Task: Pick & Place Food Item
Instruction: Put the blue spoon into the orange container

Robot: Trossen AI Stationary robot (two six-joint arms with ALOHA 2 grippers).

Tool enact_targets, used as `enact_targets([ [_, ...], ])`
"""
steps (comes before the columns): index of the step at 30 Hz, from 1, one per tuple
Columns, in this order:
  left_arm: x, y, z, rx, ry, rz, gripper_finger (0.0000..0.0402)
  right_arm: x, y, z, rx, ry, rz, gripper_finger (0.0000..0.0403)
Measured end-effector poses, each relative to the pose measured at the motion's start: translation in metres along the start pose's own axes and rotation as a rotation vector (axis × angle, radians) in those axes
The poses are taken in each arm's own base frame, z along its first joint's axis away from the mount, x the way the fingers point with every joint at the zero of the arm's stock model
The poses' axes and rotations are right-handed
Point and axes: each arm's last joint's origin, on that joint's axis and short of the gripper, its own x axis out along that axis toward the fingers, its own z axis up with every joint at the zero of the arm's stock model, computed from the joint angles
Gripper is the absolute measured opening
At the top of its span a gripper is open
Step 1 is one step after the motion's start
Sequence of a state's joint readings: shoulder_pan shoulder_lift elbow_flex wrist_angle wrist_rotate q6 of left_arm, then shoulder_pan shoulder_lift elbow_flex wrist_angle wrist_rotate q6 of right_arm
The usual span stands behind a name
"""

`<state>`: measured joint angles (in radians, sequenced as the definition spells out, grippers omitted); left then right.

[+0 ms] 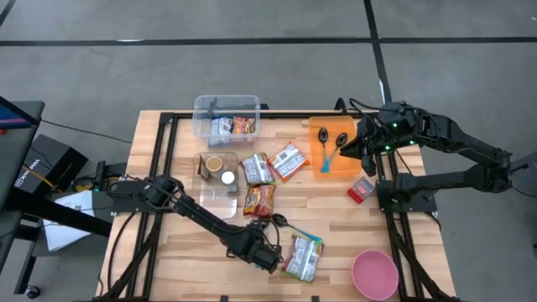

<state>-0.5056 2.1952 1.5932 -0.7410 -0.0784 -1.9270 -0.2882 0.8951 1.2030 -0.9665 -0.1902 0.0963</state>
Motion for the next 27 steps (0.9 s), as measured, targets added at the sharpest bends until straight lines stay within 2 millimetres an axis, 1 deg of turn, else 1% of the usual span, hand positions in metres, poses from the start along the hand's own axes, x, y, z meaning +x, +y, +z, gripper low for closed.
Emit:
enact_targets([
  [3, 0.001, 0.001, 0.0, 0.0, -0.001, 0.006, 0.008, 0.0, 0.0, -0.001, 0.001, 0.006, -0.001, 0.0056],
  [7, 0.001, 0.002, -0.002, -0.033, 0.004, 0.005, 0.0029, 0.0, 0.0, -0.001, 0.002, 0.007, -0.001, 0.0056],
  [8, 0.001, 0.001, -0.003, -0.036, 0.007, -0.006, 0.0026, 0.0, 0.0, -0.001, 0.002, 0.008, -0.001, 0.0056],
  [17, 0.0, -0.001, -0.014, -0.017, 0.037, -0.063, 0.0026, -0.004, 0.001, -0.002, 0.0, 0.0, 0.0, 0.0056],
  [21, -0.005, -0.008, -0.023, 0.052, 0.11, -0.155, 0.0026, -0.006, 0.001, -0.004, 0.001, 0.002, 0.0, 0.0056],
  [24, -0.014, -0.009, -0.029, 0.099, 0.131, -0.191, 0.0025, -0.006, 0.001, -0.004, 0.001, 0.001, 0.0, 0.0056],
  [27, -0.015, -0.007, -0.033, 0.111, 0.129, -0.187, 0.0025, -0.006, 0.001, -0.004, 0.0, 0.001, 0.0, 0.0056],
])
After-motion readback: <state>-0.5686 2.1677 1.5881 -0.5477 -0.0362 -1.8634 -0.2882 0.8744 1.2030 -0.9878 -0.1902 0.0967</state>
